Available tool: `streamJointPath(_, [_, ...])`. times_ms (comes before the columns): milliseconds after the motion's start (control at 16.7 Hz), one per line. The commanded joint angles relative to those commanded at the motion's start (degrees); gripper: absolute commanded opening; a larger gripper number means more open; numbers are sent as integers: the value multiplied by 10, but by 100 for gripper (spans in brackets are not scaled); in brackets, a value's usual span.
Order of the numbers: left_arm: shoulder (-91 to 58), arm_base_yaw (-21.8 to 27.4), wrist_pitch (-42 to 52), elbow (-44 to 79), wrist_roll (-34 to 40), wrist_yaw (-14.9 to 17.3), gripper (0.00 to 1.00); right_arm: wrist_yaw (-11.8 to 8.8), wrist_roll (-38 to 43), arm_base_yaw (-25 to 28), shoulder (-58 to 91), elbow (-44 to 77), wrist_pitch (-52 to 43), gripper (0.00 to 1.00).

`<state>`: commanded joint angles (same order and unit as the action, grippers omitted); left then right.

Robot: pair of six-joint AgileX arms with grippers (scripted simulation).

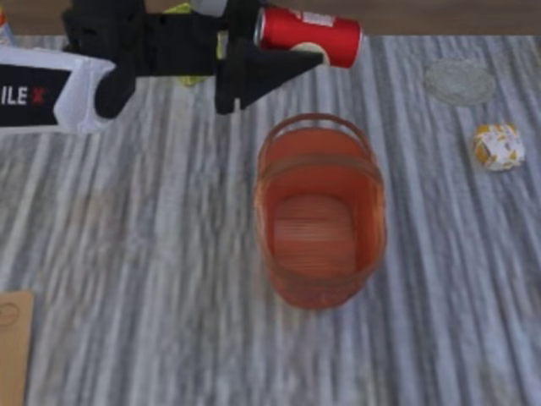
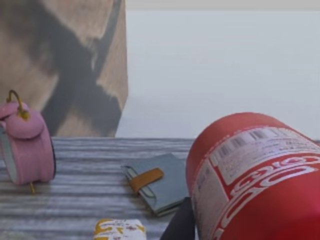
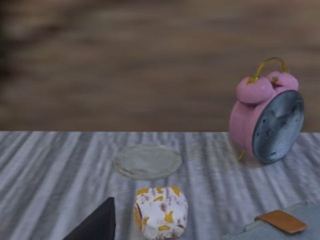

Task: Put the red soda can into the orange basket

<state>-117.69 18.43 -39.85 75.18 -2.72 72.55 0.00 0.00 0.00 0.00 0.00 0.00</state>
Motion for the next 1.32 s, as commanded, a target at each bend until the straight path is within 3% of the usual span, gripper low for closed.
streamJointPath(480, [-115, -10, -169, -44, 2, 2, 0, 0, 0, 0, 0, 0, 0, 100])
streamJointPath(840, [-133, -12, -191, -54, 4, 2, 0, 0, 0, 0, 0, 0, 0, 100])
streamJointPath(1320, [-133, -12, -191, -54, 4, 2, 60, 0, 0, 0, 0, 0, 0, 100])
